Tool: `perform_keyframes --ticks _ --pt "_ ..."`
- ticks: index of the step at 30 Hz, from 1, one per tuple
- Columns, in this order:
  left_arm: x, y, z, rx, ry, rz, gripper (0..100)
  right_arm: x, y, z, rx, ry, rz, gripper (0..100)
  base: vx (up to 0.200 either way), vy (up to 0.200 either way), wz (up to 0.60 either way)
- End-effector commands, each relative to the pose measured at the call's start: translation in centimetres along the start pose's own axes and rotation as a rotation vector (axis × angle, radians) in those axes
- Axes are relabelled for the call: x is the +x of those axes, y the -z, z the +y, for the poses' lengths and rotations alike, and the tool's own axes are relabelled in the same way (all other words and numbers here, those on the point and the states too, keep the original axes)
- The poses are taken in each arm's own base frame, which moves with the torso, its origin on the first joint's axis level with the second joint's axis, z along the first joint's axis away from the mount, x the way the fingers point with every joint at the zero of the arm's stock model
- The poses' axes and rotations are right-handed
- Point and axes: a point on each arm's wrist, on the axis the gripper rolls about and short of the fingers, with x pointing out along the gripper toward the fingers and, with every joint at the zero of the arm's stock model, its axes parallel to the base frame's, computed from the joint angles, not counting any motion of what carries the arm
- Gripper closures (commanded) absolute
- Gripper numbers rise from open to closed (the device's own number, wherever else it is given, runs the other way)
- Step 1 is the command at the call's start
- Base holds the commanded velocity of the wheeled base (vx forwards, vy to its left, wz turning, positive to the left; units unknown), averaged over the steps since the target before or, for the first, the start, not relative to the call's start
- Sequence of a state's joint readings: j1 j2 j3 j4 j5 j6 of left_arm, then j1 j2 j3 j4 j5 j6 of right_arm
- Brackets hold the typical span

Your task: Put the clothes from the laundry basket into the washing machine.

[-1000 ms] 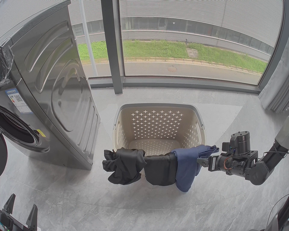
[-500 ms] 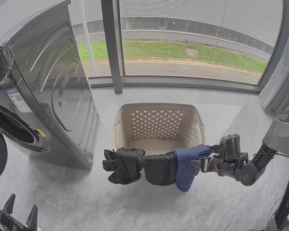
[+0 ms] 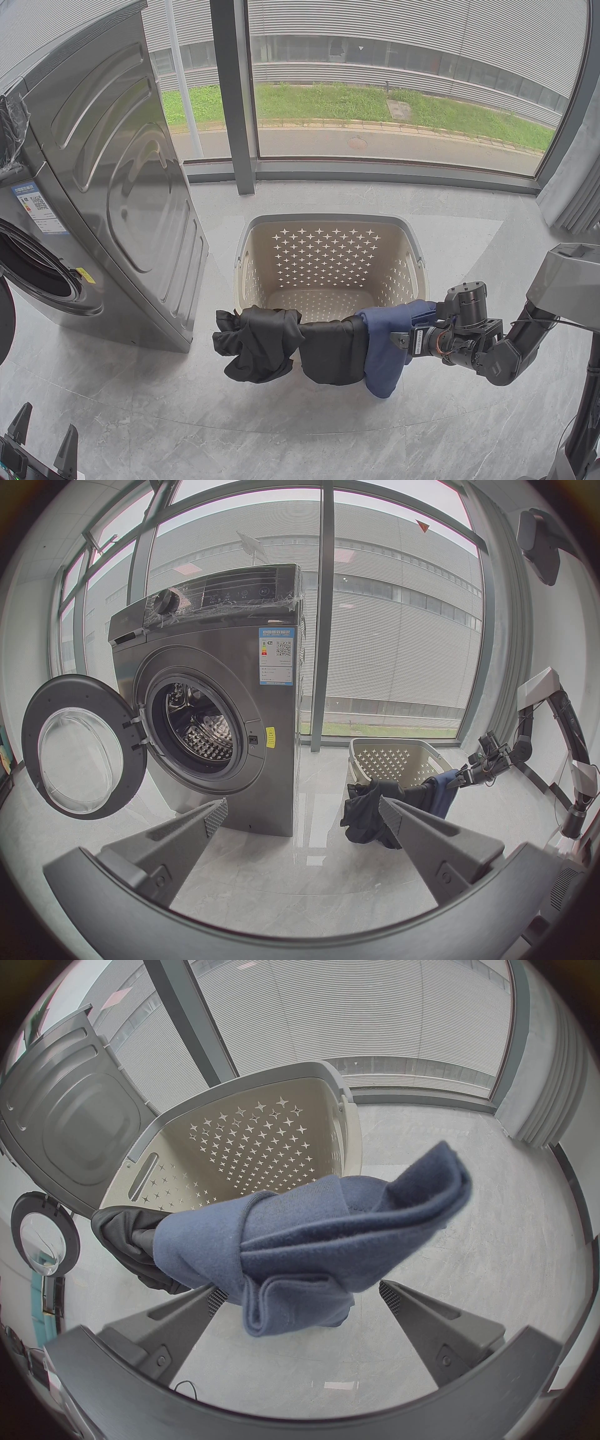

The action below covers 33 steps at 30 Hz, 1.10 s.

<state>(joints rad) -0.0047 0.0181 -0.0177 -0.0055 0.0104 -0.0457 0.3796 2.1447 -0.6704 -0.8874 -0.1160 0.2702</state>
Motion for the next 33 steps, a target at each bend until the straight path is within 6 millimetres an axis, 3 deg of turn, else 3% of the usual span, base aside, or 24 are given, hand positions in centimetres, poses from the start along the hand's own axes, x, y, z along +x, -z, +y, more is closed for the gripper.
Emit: perform_keyframes --ticks 1,5,6,19,30,33 --pt "0.0 0.5 0.0 0.000 0.000 0.002 0 0.3 -0.1 0.3 0.000 -0.007 -0.007 0 0.000 0.000 0.00" --pt "0.0 0.5 0.0 0.000 0.000 0.002 0 0.2 -0.3 0.9 0.012 -0.022 -0.015 0 0.000 0.000 0.00" --pt "0.0 0.5 0.0 0.000 0.000 0.002 0 0.2 -0.3 1.0 0.012 -0.023 -0.016 100 0.000 0.000 0.00" --pt "0.0 0.5 0.0 -0.002 0.000 0.002 0 -0.8 0.2 2.4 -0.002 -0.060 -0.007 100 0.000 0.000 0.00" --pt "0.0 0.5 0.0 -0.002 0.000 0.002 0 -7.6 -2.4 3.0 -0.007 -0.087 -0.092 100 0.000 0.000 0.00" --pt "0.0 0.5 0.0 -0.002 0.000 0.002 0 -8.4 -2.4 2.9 -0.011 -0.083 -0.071 100 0.000 0.000 0.00"
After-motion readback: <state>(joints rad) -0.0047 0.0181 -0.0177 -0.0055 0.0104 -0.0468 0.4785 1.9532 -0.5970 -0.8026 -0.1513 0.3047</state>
